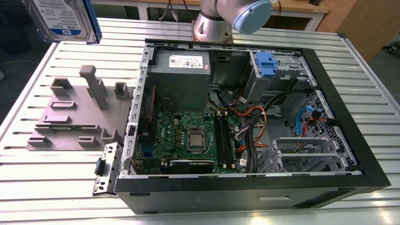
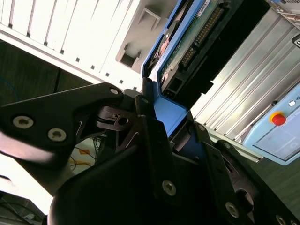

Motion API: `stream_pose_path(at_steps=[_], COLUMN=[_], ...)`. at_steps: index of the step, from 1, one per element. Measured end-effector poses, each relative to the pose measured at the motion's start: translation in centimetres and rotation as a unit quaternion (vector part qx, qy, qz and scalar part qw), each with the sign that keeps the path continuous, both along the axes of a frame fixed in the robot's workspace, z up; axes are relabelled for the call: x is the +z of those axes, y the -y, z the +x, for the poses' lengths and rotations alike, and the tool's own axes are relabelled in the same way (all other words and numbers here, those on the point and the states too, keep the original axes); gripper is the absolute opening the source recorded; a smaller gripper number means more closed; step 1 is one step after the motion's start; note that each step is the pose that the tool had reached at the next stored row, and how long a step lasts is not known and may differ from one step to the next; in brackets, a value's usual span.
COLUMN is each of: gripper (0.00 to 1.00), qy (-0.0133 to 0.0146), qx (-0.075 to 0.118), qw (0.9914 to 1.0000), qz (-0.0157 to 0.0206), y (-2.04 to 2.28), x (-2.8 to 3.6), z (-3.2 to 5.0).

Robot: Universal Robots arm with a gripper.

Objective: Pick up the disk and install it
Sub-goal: 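Pick up the disk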

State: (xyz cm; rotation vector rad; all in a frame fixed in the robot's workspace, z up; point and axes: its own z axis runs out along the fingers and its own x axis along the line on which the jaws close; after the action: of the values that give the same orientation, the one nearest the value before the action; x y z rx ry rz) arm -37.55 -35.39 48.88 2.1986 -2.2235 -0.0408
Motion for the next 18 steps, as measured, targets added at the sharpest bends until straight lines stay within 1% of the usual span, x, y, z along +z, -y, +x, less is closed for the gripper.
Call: stream_pose_path(at_steps=[13, 16, 18], gripper=[0.36, 0.36, 0.36], qy=[0.0000, 0.0000, 0.0000], qx=[0.000, 0.000, 0.000], qw=[1.00000, 1.00000, 1.00000], qz=[0.0000, 0.0000, 0.0000], y=[0.02, 0.14, 0.30], x=[0.00, 0.00, 0.00], z=[0.73, 0.85, 0.93])
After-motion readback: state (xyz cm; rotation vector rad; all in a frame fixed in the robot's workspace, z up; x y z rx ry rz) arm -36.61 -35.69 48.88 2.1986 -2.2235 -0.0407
